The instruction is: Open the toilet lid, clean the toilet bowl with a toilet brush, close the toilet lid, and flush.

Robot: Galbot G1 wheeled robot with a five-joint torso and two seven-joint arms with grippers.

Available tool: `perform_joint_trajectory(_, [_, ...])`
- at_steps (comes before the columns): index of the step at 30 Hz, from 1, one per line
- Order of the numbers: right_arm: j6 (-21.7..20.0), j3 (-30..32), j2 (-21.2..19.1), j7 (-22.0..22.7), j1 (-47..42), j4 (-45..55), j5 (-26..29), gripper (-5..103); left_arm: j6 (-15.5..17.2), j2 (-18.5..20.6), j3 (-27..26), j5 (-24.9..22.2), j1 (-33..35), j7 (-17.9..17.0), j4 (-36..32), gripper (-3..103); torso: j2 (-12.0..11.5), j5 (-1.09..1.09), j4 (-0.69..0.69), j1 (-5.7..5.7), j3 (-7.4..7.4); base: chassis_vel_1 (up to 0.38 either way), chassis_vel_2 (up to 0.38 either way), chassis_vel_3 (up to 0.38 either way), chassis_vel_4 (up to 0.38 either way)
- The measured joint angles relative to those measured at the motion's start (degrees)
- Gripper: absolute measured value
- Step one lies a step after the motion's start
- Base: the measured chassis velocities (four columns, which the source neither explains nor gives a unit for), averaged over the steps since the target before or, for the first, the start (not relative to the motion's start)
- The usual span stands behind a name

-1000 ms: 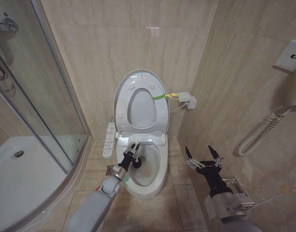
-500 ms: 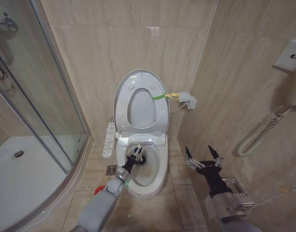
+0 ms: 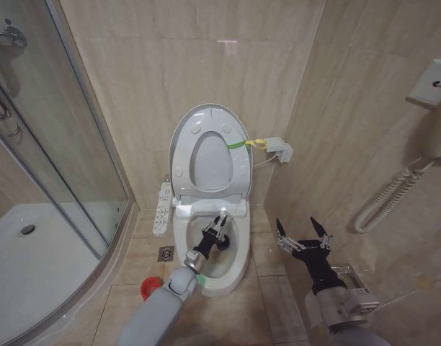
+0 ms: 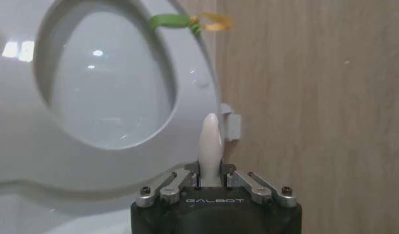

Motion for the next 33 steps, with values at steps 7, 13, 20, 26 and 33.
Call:
perform_joint_trajectory(7, [0.0, 0.0, 0.0, 0.0, 0.0, 0.0, 0.0, 100, -0.84, -0.87, 0.58, 0.25, 0.06, 0.67, 2.06, 20, 0.0, -0.01, 0.0, 0.0, 0.0, 0.0, 0.0, 0.0, 0.0])
perform_joint_trajectory(13, [0.0, 0.0, 0.0, 0.0, 0.0, 0.0, 0.0, 100, -2.21, -2.12, 0.63, -0.75, -1.11, 1.85, 7.85, 20, 0.0, -0.01, 0.0, 0.0, 0.0, 0.0, 0.0, 0.0, 0.0])
perform_joint_trajectory(20, [0.0, 0.0, 0.0, 0.0, 0.0, 0.0, 0.0, 100, -3.47, -2.64, -1.04, -0.3, -2.64, 2.65, 13.13, 20, 0.0, -0.01, 0.01, 0.0, 0.01, 0.0, 0.0, 0.0, 0.0])
perform_joint_trajectory(26, [0.0, 0.0, 0.0, 0.0, 0.0, 0.0, 0.0, 100, -2.88, -2.26, -0.62, 0.44, -1.03, 2.3, 7.26, 20, -0.01, -0.01, 0.0, 0.0, 0.01, 0.0, 0.0, 0.0, 0.0])
perform_joint_trajectory(33, [0.0, 0.0, 0.0, 0.0, 0.0, 0.0, 0.0, 100, -1.23, -1.77, 2.32, 2.11, 2.31, 0.79, -1.25, 20, -0.01, 0.0, 0.0, 0.0, 0.01, 0.0, 0.0, 0.0, 0.0])
